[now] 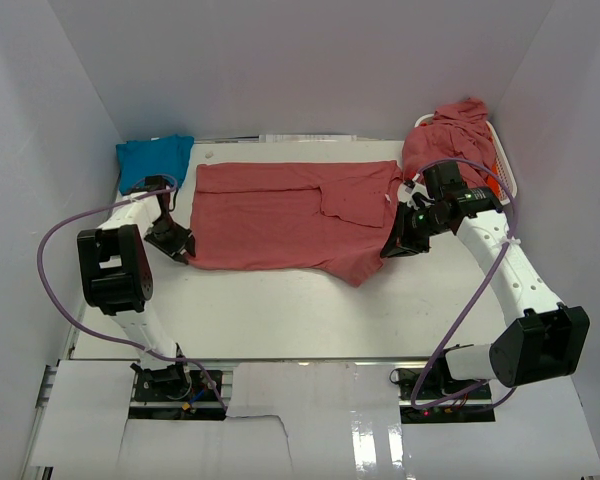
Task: Fold and stack the t-shirts
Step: Grap the side of the flattened tshirt closest away from the robot with both arms
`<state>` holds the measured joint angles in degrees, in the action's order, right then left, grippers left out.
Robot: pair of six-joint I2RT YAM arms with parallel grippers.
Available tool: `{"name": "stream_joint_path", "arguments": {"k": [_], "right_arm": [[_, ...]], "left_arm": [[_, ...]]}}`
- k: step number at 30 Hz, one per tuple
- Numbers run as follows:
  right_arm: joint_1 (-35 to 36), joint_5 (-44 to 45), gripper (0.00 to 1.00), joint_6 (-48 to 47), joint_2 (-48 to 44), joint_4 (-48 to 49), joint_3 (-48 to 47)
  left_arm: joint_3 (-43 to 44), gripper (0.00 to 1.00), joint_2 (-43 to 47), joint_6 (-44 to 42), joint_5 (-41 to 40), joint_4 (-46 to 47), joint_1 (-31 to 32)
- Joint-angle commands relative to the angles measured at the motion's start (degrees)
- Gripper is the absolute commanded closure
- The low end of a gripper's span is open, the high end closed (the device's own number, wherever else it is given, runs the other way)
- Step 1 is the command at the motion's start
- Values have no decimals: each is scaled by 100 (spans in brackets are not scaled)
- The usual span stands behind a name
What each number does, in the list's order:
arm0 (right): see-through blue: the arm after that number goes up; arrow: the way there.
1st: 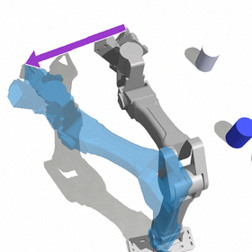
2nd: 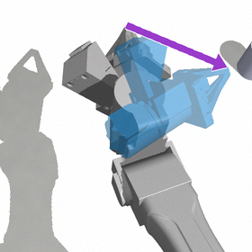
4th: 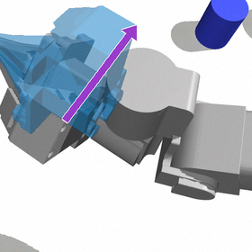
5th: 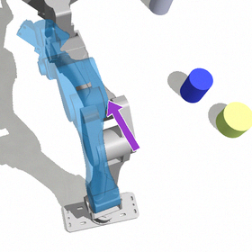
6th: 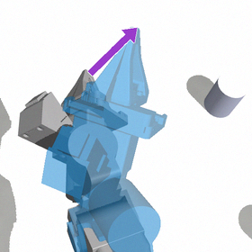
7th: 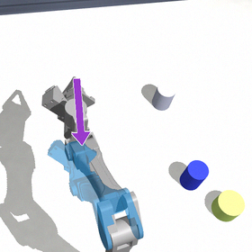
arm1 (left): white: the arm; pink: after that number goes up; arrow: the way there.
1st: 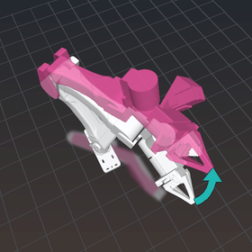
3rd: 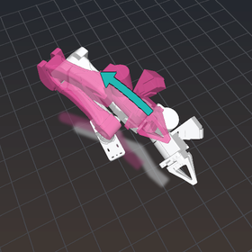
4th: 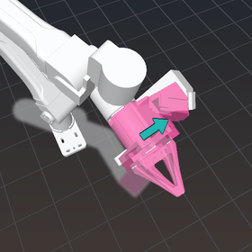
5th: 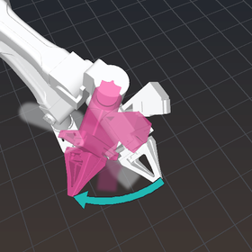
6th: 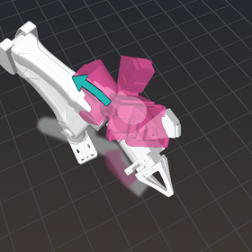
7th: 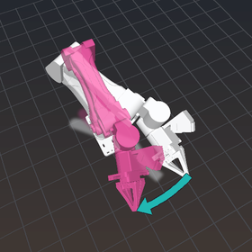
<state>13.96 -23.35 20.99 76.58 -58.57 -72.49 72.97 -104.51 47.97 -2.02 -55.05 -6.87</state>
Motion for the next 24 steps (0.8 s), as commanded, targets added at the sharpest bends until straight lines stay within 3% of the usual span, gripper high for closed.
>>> {"name": "stream_joint_path", "arguments": {"k": [1,24], "right_arm": [[19,-108,92,1,-46,73,-46],[19,-178,92,-51,-73,100,51]], "left_arm": [[-116,58,167,2,-70,-15,-51],[-687,58,659,266,-79,240,-288]]}}
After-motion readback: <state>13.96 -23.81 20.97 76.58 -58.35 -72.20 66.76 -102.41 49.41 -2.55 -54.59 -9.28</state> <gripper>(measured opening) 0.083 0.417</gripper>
